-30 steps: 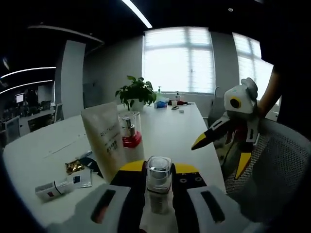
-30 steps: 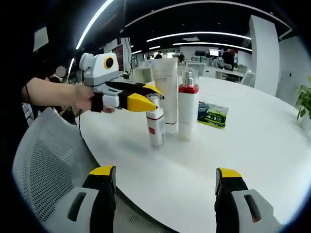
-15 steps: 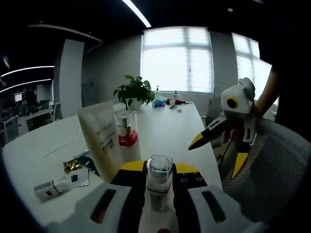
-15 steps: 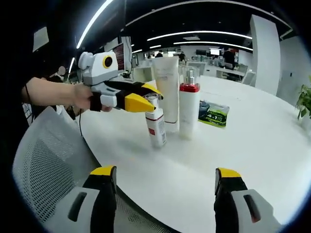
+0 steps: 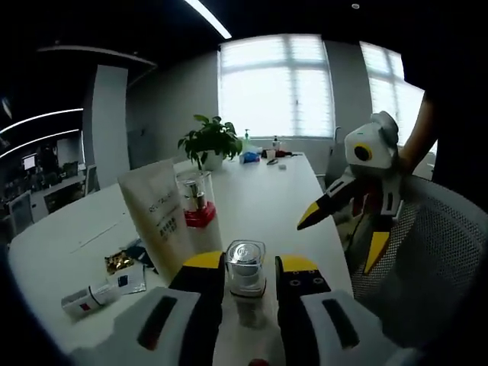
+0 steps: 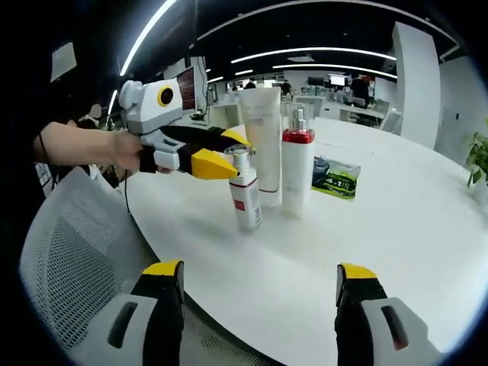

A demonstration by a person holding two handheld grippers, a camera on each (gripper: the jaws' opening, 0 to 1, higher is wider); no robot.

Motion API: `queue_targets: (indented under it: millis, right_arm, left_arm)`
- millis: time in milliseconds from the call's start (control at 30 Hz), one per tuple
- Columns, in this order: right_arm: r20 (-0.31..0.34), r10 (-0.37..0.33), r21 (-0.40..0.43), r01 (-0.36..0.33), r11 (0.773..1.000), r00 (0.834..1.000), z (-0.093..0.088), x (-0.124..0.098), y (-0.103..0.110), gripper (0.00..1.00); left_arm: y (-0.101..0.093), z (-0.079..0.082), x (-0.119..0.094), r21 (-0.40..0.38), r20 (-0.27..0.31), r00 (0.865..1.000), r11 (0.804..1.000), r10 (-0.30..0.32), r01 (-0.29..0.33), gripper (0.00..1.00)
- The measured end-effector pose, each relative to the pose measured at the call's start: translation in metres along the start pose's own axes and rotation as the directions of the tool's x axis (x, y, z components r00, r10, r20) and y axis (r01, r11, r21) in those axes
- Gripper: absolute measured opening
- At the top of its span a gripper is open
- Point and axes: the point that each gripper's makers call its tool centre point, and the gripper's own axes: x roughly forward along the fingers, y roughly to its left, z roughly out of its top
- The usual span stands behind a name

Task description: Arrange the skincare products in the storage area until every visible bottle or jar stands upright without overlapping.

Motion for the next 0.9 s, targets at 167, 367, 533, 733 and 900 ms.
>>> queue_targets:
  millis: [167,367,533,733,900]
  right_arm:
    - [-0.002,0.001,0.000,-0.001,1.000,1.000,0.000,0.000,0.001,0.86]
    - [-0.002,0.001,0.000,-0.001,1.000,1.000,0.000,0.000,0.000,0.86]
    - [-0.005,0.000,-0.003,0.000,1.000,1.000,-0.001,0.000,0.000,0.86]
    - [-0.005,0.000,0.000,0.000,1.000,1.000,0.000,0.000,0.001,0.86]
    - [-0.004,-0.002,0.001,0.002,1.000,1.000,0.000,0.000,0.000,0.85]
  left_arm:
    - [0.002,0.001,-0.002,0.032,-0.013,1.000,0.999,0.023,-0.022,0.26]
    - [0.001,-0.016,-0.014,0.005,-0.047,0.998,0.999,0.037,-0.037,0.26]
    - [0.001,-0.037,-0.014,-0.026,-0.086,0.995,0.998,0.052,-0.054,0.24]
    - [0.006,-0.057,-0.004,-0.064,-0.125,0.989,0.994,0.076,-0.084,0.24]
    - [0.003,-0.068,0.003,-0.079,-0.147,0.986,0.993,0.075,-0.088,0.23]
